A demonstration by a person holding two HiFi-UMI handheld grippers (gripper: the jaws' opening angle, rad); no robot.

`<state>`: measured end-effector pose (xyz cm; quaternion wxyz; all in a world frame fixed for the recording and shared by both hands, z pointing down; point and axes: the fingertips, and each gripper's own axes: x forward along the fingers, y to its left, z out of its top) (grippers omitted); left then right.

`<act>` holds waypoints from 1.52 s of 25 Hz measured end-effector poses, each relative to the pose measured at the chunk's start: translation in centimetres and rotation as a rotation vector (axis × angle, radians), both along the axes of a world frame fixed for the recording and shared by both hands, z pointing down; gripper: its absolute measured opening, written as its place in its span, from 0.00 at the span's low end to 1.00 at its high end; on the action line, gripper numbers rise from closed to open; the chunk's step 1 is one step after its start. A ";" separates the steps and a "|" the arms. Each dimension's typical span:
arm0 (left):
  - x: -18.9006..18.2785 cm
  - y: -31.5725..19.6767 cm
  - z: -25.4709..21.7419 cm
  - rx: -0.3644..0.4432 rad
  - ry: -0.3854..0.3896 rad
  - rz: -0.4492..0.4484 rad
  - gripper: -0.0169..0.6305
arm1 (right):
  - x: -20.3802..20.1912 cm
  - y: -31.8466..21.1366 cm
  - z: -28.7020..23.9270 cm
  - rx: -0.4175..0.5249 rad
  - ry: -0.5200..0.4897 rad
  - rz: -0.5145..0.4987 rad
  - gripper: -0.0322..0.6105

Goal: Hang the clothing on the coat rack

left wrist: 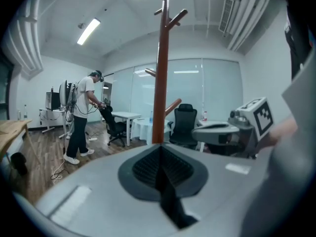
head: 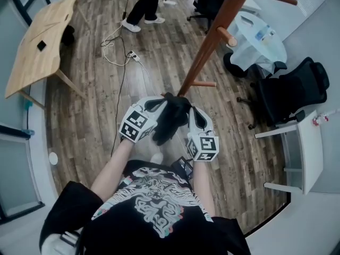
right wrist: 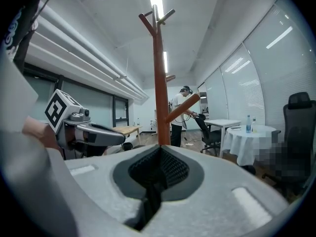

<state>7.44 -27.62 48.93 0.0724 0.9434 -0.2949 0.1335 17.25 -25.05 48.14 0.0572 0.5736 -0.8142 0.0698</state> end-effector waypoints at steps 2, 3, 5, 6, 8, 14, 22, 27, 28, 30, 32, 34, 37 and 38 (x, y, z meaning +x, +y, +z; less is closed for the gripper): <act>-0.2 -0.1 -0.3 0.013 0.002 -0.002 0.01 | -0.1 0.1 -0.1 0.002 0.004 0.004 0.05; -0.2 0.0 -0.5 0.015 0.005 -0.002 0.01 | -0.2 0.1 -0.2 0.002 0.005 0.008 0.05; -0.5 0.1 -0.9 0.013 0.024 -0.005 0.01 | -0.2 0.3 -0.2 0.002 0.007 0.020 0.05; -0.7 0.1 -1.2 0.009 0.043 -0.009 0.01 | -0.2 0.4 -0.2 0.003 0.010 0.025 0.05; -1.3 0.2 -1.8 0.005 0.079 -0.013 0.01 | -0.4 0.5 -0.4 0.006 0.014 0.038 0.05; -4.0 0.0 -2.9 0.020 0.102 -0.006 0.01 | -2.6 0.9 -1.3 0.013 0.023 0.075 0.05; -8.8 0.9 -3.9 0.046 0.054 0.008 0.01 | -6.9 2.5 -2.3 0.013 0.006 0.139 0.05; -8.9 3.5 -5.1 0.115 -0.018 0.111 0.01 | -8.9 4.0 -2.9 0.024 0.007 0.153 0.05; -9.0 3.9 -5.5 0.111 -0.003 0.115 0.01 | -9.1 4.3 -3.1 0.024 0.011 0.162 0.05; -9.3 4.5 -5.9 0.087 0.029 0.110 0.01 | -9.6 5.2 -3.4 0.022 0.014 0.181 0.05; -9.6 5.0 -6.4 0.079 0.054 0.091 0.01 | -10.1 6.1 -3.7 0.032 0.003 0.193 0.05; -10.0 5.0 -6.6 0.091 0.060 0.062 0.01 | -10.4 6.8 -3.8 0.040 0.008 0.200 0.05; -10.8 5.1 -6.2 0.081 0.060 0.030 0.01 | -10.4 7.7 -3.4 0.032 0.023 0.214 0.05; -11.0 5.1 -6.1 0.079 0.058 0.019 0.01 | -10.3 7.8 -3.4 0.031 0.022 0.215 0.05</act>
